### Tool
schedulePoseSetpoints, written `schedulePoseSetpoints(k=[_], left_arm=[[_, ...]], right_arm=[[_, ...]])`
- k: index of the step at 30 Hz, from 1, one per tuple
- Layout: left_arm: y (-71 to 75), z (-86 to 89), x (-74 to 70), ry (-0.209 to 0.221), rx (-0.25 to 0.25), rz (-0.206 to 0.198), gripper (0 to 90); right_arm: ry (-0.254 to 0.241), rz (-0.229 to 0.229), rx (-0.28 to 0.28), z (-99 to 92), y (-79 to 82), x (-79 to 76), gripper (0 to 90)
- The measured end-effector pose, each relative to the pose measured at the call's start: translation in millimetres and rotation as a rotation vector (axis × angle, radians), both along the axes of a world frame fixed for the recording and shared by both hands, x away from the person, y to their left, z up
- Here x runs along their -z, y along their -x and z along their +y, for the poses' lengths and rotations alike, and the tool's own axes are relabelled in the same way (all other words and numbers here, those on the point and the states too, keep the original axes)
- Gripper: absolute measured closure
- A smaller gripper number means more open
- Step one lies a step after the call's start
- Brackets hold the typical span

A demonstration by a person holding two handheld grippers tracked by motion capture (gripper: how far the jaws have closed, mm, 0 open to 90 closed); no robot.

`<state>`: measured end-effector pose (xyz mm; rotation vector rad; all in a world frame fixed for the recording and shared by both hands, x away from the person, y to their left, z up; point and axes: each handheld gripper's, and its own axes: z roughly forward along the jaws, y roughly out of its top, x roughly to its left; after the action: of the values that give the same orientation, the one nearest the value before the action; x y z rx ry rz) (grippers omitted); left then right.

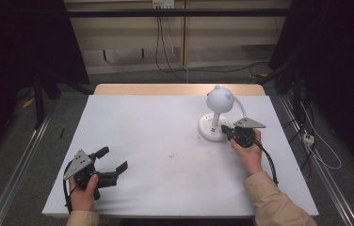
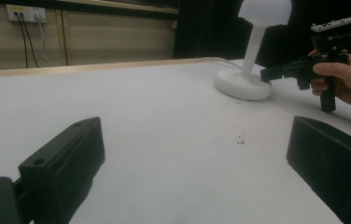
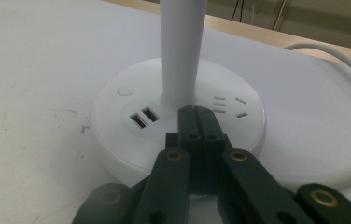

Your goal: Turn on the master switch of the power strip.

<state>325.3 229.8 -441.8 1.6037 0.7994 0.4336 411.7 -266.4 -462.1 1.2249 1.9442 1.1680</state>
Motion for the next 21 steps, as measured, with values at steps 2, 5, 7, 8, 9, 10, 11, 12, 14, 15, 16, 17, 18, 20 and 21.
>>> schedulePoseSetpoints(k=[2, 5, 7, 8, 9, 10, 11, 12, 14, 15, 16, 17, 18, 20, 21], left_arm=[[0.0, -0.2, 0.0, 0.0, 0.0, 0.001, 4.1], [0.0, 0.1, -0.1, 0.002, 0.0, -0.001, 4.1], [0.0, 0.2, -0.2, 0.005, -0.001, -0.002, 4.1], [0.1, 0.1, -0.3, 0.005, -0.002, -0.001, 4.1], [0.2, 0.1, -0.3, 0.006, -0.001, -0.001, 4.1], [0.2, 0.1, -0.3, 0.005, 0.0, -0.001, 4.1], [0.2, 0.1, -0.3, 0.004, -0.001, -0.001, 4.1], [0.2, 0.1, -0.3, 0.005, -0.001, -0.001, 4.1], [0.2, 0.3, -0.3, 0.004, -0.002, -0.001, 4.1], [0.3, 0.3, -0.4, 0.007, -0.004, -0.001, 4.1], [0.5, 0.4, -0.5, 0.008, -0.004, 0.0, 4.1], [0.6, 0.3, -0.6, 0.009, -0.005, 0.0, 4.1], [0.7, 0.4, -0.6, 0.01, -0.005, -0.001, 4.1], [0.5, 0.5, -0.4, 0.009, -0.005, -0.001, 4.1], [0.5, 0.6, -0.3, 0.009, -0.006, 0.0, 4.1]], right_arm=[[0.0, 0.0, -0.002, -0.1, -0.2, 0.1, 90.0], [-0.006, 0.004, -0.001, -0.7, -0.4, 0.1, 90.0], [-0.001, 0.003, 0.0, -0.2, -0.2, 0.1, 90.0], [-0.001, 0.002, 0.003, 0.1, -0.1, 0.1, 90.0], [0.0, 0.003, 0.003, 0.2, -0.1, 0.1, 90.0], [0.001, 0.003, 0.004, 0.4, -0.2, 0.0, 90.0], [0.002, 0.002, 0.004, 0.5, -0.1, 0.0, 90.0], [0.002, 0.001, 0.004, 0.5, -0.1, 0.1, 90.0], [0.007, 0.001, 0.005, 0.8, -0.1, 0.0, 90.0], [0.009, 0.002, 0.006, 1.1, 0.0, -0.1, 90.0], [0.009, 0.002, 0.006, 0.9, -0.1, -0.1, 90.0], [0.003, 0.003, 0.005, 0.6, -0.1, 0.2, 90.0], [0.001, 0.004, 0.006, 0.6, -0.1, 0.2, 90.0], [0.009, 0.003, 0.007, 1.1, 0.0, -0.1, 90.0], [0.008, 0.004, 0.008, 1.2, 0.0, -0.1, 90.0]])
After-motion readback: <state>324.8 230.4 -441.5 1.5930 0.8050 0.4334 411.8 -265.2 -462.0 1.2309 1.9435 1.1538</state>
